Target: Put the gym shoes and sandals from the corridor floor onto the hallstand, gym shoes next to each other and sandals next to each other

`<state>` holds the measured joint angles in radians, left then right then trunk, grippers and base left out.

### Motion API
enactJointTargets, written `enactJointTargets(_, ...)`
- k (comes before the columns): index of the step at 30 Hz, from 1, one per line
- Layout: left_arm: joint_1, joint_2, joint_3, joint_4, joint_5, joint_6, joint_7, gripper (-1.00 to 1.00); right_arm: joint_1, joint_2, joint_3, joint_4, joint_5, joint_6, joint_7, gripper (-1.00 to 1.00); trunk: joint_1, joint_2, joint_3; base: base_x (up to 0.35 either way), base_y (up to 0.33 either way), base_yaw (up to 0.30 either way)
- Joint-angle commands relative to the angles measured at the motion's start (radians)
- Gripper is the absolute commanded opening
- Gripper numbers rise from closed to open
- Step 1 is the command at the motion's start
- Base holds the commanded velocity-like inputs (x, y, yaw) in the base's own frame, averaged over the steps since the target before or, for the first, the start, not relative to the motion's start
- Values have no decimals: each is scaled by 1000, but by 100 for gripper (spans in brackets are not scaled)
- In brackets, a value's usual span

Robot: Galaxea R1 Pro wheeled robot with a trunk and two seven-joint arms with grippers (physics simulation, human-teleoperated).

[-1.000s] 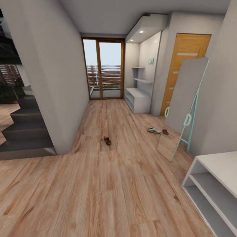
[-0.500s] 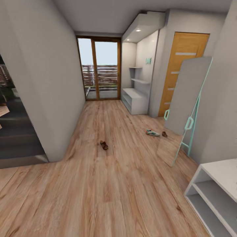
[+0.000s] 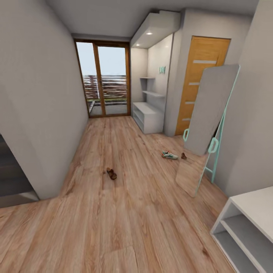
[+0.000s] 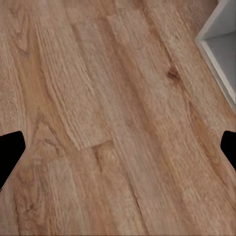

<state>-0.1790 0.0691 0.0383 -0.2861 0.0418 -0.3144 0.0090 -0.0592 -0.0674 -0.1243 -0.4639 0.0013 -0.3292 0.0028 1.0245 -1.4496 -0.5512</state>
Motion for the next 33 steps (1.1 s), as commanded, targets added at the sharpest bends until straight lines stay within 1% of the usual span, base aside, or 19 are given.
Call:
enactJointTargets(1, -1, 0, 0, 1, 4, -3, 0, 100, -1, 0, -2, 1, 0, -3, 0, 100, 1, 0, -1, 338, 0, -6)
enactJointTargets(28, -1, 0, 0, 1, 4, -3, 0, 100, -1, 1, -3, -1, 0, -3, -1, 100, 1, 0, -1, 338, 0, -1)
enactJointTargets(33, -1, 0, 0, 1, 4, -3, 0, 100, -1, 1, -2, 0, 0, -3, -1, 100, 1, 0, -1, 338, 0, -185)
